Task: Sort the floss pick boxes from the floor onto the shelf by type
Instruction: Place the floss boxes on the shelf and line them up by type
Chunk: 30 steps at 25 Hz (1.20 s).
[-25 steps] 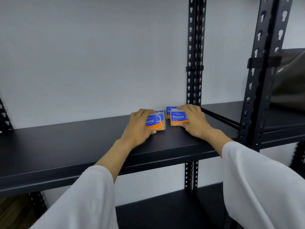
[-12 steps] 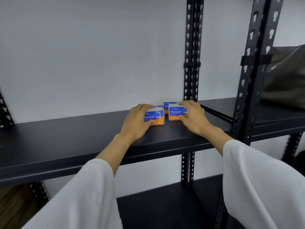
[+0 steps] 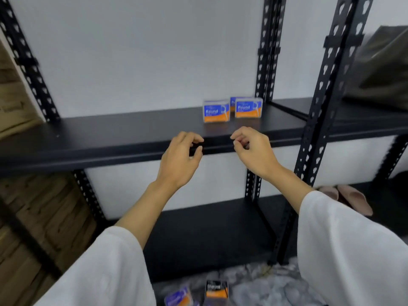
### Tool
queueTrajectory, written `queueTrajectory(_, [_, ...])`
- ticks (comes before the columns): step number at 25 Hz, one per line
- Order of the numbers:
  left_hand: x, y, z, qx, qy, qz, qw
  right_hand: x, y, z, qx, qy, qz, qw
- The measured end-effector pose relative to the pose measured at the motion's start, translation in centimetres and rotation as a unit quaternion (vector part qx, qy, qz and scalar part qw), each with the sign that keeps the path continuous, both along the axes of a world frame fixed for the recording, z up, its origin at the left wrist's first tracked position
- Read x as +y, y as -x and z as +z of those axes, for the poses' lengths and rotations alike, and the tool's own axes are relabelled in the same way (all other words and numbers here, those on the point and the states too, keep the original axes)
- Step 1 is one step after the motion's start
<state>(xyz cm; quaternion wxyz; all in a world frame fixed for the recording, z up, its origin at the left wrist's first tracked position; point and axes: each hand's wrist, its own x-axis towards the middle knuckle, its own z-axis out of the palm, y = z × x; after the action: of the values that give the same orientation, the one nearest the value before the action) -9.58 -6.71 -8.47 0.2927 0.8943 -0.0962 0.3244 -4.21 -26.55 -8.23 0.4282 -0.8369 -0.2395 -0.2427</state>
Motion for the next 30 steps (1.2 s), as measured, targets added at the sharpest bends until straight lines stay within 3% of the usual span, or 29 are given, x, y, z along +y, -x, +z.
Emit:
queueTrajectory(6, [3.3, 7.0, -13.1, 0.133, 0.017, 0.044, 0.99, 3.9, 7.7, -12.8, 0.109, 0.03, 0.05, 0.992])
queueTrajectory(11, [7.9, 10.0, -25.5, 0.264, 0.054, 0.087, 0.959, 5.9, 10.5, -26.9, 0.237, 0.098, 0.064, 0.964])
queueTrajectory(17, [11.8, 11.5, -36.5, 0.384, 0.087, 0.107, 0.913, 6.4, 11.2, -39.6, 0.385, 0.205, 0.05, 0.898])
queueTrajectory(24, [10.6, 10.4, -43.3, 0.465, 0.051, 0.062, 0.882, 7.0, 12.5, -48.5, 0.488, 0.314, 0.079, 0.811])
queueTrajectory(26, [10.3, 10.1, -44.5, 0.475, 0.04, 0.052, 0.877, 7.1, 12.8, -49.5, 0.452, 0.311, 0.078, 0.832])
queueTrajectory(28, [10.1, 9.9, -45.3, 0.474, 0.024, 0.047, 0.879, 7.2, 12.9, -49.7, 0.333, 0.265, 0.05, 0.904])
queueTrajectory(30, [9.9, 9.9, -46.0, 0.464, 0.022, 0.041, 0.885, 7.4, 12.2, -49.3, 0.237, 0.223, -0.004, 0.946])
